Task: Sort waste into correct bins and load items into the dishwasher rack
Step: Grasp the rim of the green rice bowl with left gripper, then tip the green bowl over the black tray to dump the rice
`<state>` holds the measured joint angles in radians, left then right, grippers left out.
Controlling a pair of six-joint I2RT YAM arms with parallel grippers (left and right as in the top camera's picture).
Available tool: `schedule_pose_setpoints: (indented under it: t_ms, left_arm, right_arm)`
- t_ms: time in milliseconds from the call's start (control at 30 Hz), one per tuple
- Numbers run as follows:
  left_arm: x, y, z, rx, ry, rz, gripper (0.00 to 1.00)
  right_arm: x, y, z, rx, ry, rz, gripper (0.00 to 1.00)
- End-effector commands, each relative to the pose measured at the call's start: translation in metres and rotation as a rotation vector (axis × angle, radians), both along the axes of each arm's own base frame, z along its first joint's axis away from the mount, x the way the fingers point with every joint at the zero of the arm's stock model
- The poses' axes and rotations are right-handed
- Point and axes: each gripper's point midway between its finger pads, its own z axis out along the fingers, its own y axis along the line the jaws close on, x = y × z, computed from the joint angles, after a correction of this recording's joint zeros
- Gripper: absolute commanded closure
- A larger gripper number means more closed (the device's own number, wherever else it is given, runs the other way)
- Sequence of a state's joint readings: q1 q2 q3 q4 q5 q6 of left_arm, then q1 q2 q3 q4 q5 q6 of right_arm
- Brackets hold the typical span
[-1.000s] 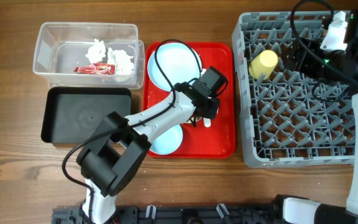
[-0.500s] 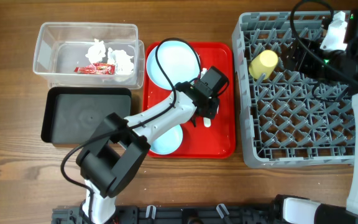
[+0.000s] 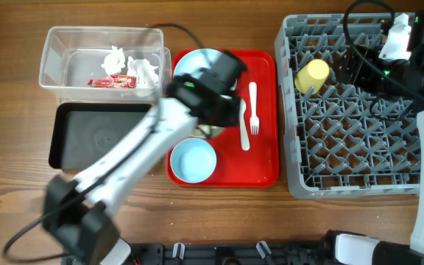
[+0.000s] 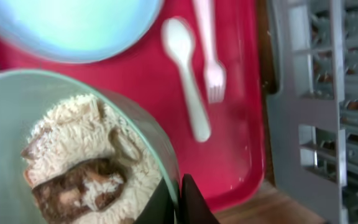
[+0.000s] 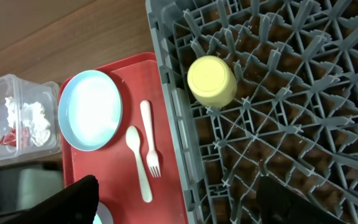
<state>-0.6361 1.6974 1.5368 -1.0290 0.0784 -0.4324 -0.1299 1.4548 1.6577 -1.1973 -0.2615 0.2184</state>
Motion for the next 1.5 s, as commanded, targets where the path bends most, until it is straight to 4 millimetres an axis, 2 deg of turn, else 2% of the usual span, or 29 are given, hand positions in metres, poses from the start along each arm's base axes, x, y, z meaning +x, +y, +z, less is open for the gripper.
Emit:
schedule_pose_setpoints:
  t_ms: [0, 167, 400, 567, 800, 1000, 1200, 1400, 1467]
  left_arm:
    - [-0.003, 0.05, 0.019, -0.037, 0.091, 0.156, 0.96]
    - [-0.01, 0.109, 0.011, 0.018, 0.202, 0.245, 0.96]
    - [-0.001, 0.129, -0.004, -0.252, 0.268, 0.191, 0.96]
    - [0.009, 0.159, -0.014, -0.494, 0.247, 0.231, 0.96]
    - [0.011, 0.207, -0.016, -0.778, 0.167, 0.322, 0.96]
    - [0.01, 0.232, -0.012, -1.058, 0.113, 0.393, 0.96]
    - [0.011, 0.251, -0.02, -1.253, 0.131, 0.501, 0.96]
    - [0.018, 0.266, -0.001, -1.422, 0.096, 0.549, 0.96]
    - [0.017, 0.268, -0.001, -1.427, 0.101, 0.56, 0.96]
  right_arm:
    - [0.001, -0.001, -0.004, -0.009, 0.009, 0.011, 0.17]
    - [0.0, -0.001, -0.004, -0.009, 0.011, 0.011, 0.17]
    - [-0.001, -0.001, -0.005, -0.012, 0.016, 0.018, 0.17]
    - [-0.003, -0.001, -0.006, -0.015, 0.023, 0.025, 0.17]
    - [-0.003, 0.0, -0.007, -0.014, 0.026, 0.024, 0.17]
    - [-0.003, -0.001, -0.006, -0.015, 0.025, 0.025, 0.17]
    - [-0.003, -0.001, -0.006, -0.016, 0.025, 0.026, 0.17]
    - [-0.004, 0.0, -0.007, -0.016, 0.028, 0.026, 0.17]
    - [-0.004, 0.0, -0.007, -0.016, 0.028, 0.027, 0.17]
